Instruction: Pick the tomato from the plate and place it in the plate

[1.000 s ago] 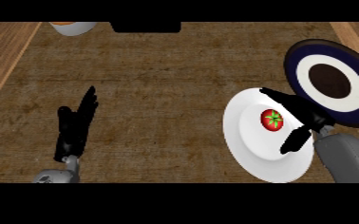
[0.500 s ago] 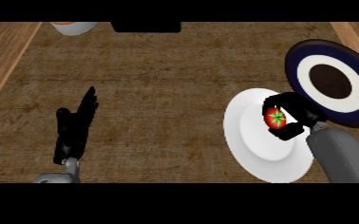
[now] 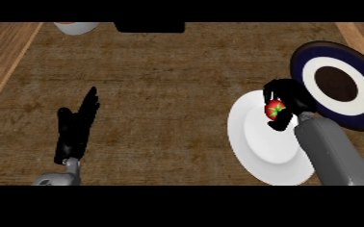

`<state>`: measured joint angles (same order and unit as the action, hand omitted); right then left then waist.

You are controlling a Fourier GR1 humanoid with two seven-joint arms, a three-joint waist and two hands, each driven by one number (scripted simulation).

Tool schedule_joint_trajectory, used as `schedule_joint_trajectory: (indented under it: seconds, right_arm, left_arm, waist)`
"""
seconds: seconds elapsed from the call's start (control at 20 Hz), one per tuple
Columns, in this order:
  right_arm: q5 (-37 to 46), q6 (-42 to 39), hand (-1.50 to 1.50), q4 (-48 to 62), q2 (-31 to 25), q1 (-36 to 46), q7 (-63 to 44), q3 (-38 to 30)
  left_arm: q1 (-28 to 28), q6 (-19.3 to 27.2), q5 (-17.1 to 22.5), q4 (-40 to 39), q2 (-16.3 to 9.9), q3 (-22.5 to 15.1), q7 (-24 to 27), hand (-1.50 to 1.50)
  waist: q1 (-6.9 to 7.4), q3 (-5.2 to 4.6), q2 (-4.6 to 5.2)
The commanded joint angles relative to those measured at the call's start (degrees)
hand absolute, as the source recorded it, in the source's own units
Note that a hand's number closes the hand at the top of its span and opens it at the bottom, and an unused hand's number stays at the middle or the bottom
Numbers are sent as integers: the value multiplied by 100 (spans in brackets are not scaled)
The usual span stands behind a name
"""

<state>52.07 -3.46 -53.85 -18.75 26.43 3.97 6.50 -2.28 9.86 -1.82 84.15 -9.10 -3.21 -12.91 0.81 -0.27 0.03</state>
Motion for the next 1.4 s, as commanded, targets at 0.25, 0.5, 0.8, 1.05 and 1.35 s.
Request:
schedule_joint_trajectory:
  seconds: [0.25, 0.5, 0.8, 1.05, 1.35]
  right_arm:
    - [909, 1828, 150, -281, 263, 372, -1123, -154]
    - [801, 2374, 150, -1430, 125, 11, -1107, -393]
    - [1390, 2243, 150, -2765, 96, -149, -2364, -558]
    - [1031, 2137, 150, -2556, -197, -106, -2287, -1241]
    - [930, 2673, 150, -921, -355, 560, -1841, -1717]
  left_arm:
    - [352, -89, 49, 194, -25, 43, 79, 0]
    - [282, -49, 36, 78, 42, 65, 26, 0]
    - [251, 118, -120, -103, 236, 9, 210, 0]
    - [21, 142, -202, -78, 245, 64, 36, 0]
    - [185, -209, -81, -87, 89, 188, 230, 0]
  waist:
    - [-35, 27, -25]
    - [-157, 26, -53]
    - [-140, 22, -32]
    - [-86, 27, -8]
    - [-10, 28, 12]
